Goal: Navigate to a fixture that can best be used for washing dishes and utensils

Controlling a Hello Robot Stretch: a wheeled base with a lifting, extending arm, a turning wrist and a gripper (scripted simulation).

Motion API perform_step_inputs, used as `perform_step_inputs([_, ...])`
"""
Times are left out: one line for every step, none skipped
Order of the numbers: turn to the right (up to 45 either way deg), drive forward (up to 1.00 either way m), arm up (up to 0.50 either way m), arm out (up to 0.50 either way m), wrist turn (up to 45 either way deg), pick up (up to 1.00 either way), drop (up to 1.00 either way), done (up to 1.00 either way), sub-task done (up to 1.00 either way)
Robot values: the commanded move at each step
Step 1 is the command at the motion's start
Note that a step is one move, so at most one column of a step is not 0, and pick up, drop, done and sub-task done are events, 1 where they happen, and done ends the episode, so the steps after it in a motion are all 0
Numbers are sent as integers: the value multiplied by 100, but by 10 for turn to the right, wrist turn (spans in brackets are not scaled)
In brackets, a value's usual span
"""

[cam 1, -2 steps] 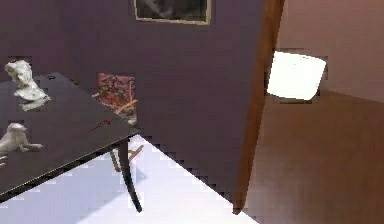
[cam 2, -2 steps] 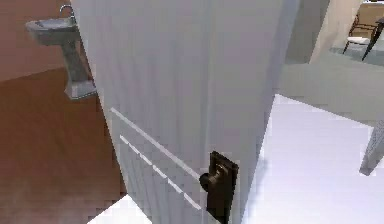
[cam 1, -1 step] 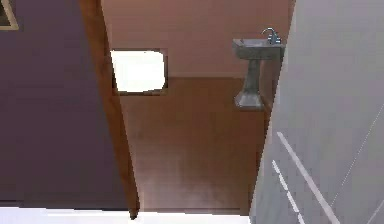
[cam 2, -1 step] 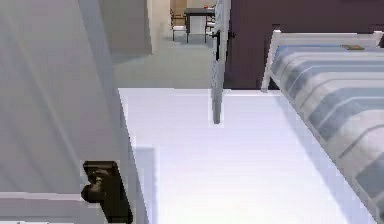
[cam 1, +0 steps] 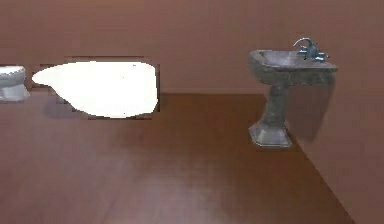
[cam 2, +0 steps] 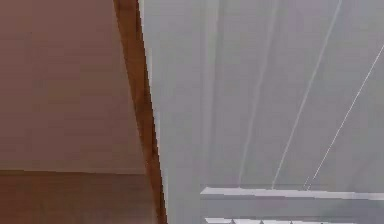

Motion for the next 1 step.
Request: perform_step_inputs([30,0,0,0,0,0,0,0,0])
